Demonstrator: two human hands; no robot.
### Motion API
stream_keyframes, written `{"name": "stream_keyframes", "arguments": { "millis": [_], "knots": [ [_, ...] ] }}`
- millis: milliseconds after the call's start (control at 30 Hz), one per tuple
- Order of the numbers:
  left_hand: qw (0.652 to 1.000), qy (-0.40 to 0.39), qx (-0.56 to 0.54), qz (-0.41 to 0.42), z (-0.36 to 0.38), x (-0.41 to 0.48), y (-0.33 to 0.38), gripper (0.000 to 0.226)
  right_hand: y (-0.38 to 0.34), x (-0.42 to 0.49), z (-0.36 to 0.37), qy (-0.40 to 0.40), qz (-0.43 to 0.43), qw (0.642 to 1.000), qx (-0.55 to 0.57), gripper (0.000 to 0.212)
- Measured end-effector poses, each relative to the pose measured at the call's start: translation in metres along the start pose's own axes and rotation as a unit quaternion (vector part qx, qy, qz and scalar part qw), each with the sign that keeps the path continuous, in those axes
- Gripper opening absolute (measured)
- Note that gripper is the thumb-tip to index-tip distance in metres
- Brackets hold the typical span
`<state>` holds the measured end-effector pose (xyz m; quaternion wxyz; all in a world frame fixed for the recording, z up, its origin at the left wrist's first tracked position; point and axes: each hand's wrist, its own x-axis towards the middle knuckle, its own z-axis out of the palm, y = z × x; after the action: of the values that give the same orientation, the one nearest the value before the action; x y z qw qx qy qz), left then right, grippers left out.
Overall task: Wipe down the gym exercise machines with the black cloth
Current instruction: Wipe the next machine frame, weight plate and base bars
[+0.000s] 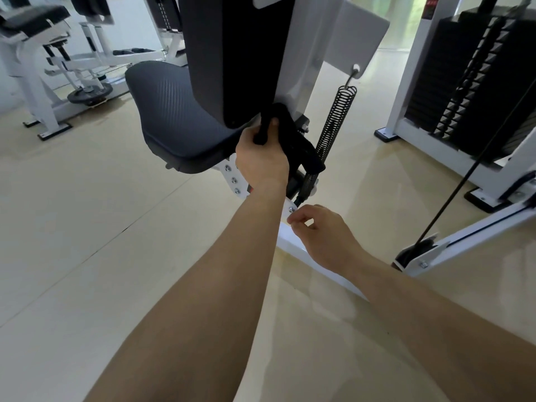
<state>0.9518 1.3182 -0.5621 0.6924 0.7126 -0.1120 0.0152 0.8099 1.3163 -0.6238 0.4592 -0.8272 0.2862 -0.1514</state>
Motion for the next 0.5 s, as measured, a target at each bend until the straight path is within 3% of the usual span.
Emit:
{"name": "stream_keyframes", "arguments": {
  "millis": [233,500],
  "knots": [
    [0.999,-0.040,-0.012,-0.016,-0.008,0.017,-0.013,0.030,0.003,0.009,0.018,-0.006,0.015,1.000,-0.014,0.018],
    [0.993,-0.043,0.106,0.004,-0.020,0.022,-0.042,0.032,0.010,0.008,0.033,-0.007,0.031,0.999,-0.014,0.018]
  ]
}}
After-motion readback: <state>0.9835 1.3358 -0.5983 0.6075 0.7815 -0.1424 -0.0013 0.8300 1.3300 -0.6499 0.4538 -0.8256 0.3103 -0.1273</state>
